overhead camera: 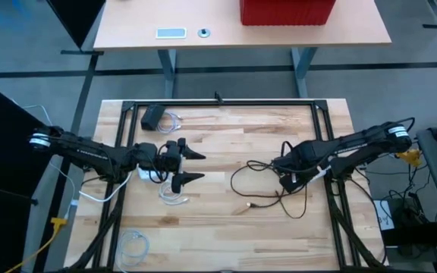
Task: Insert USB
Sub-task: Insert the black charger adapter into the right white outlet extension
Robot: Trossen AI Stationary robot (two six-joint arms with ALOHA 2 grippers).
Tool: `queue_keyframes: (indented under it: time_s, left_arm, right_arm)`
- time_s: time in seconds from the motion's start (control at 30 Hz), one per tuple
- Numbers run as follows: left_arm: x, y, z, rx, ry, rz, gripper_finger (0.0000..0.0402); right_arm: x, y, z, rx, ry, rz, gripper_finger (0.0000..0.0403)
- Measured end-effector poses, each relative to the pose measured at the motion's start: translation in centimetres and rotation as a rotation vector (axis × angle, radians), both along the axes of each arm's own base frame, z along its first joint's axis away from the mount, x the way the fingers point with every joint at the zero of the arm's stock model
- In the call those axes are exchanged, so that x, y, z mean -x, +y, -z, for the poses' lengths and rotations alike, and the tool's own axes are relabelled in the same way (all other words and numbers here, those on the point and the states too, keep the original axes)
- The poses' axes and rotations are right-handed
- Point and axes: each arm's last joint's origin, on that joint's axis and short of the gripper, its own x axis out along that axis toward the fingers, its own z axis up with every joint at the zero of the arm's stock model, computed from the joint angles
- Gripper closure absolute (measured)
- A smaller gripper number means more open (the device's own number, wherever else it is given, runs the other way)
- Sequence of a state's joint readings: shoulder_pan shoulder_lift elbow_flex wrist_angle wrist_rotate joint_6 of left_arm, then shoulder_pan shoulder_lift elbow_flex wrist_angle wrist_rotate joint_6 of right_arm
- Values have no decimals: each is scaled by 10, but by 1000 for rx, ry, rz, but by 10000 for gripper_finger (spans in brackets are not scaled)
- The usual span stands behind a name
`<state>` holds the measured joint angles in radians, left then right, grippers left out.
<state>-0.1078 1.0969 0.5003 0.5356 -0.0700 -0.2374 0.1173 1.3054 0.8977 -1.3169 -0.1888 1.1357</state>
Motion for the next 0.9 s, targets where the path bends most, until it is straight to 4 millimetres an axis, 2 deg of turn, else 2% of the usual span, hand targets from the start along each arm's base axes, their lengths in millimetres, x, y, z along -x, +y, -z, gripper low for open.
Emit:
queue_keyframes:
  time_s: [0.2,0.6,0.9]
  left_arm:
    - [-2,0,-5,2,-17,1,86]
    - [-2,0,-5,-10,-16,1,86]
    - [-2,0,-4,-18,-8,2,86]
  right_arm:
    - [10,-1,13,16,59,26,260]
    - [6,-15,16,14,36,38,260]
    - [-2,-23,26,-19,71,16,260]
